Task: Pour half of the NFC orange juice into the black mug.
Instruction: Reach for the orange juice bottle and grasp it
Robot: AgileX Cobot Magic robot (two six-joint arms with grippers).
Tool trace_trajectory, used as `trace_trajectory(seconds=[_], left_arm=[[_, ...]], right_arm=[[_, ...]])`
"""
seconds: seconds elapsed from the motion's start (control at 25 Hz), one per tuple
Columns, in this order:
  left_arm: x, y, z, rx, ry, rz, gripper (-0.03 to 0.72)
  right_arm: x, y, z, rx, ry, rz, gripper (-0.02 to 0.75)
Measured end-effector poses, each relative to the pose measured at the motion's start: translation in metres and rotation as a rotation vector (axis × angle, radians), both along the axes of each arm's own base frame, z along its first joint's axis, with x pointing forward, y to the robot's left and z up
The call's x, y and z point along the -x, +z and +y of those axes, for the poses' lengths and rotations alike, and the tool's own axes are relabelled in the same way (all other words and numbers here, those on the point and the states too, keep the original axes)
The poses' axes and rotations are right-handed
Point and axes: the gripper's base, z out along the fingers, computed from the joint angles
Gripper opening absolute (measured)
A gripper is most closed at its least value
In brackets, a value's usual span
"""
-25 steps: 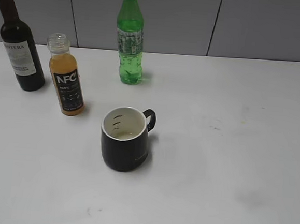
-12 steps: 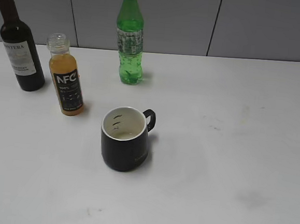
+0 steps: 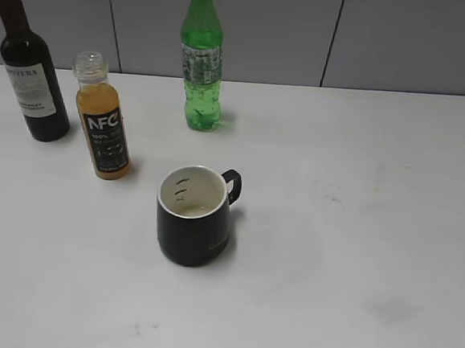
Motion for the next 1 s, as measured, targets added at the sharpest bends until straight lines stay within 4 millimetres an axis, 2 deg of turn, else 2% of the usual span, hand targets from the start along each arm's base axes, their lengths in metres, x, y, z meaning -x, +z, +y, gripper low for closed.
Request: trace_trajectory(seconds=[0.08,0.2,0.72,0.88,1.0], left_arm=[[-0.001,0.0,-0.001,0.008,-0.005,0.004,0.59],[-0.004,0.0,-0.001,0.01,-0.007,0.029,0.631],[-0.006,0.0,-0.002,0.023,-0.014,0.037,0.624],[-0.009,0.009,-0.002,0.026,-0.012,-0.025,0.622],[-0.021,0.017,-0.003,0.036,-0.01,-0.078,0.622]], right_arm=[[0.0,0.0,0.0,0.0,0.0,0.0,0.588],[0.0,0.0,0.0,-0.001,0.0,0.0,0.588],[0.0,0.0,0.0,-0.001,0.0,0.0,0.588],[0.0,0.0,0.0,-0.001,0.0,0.0,0.588],[0.0,0.0,0.0,-0.001,0.0,0.0,0.588]])
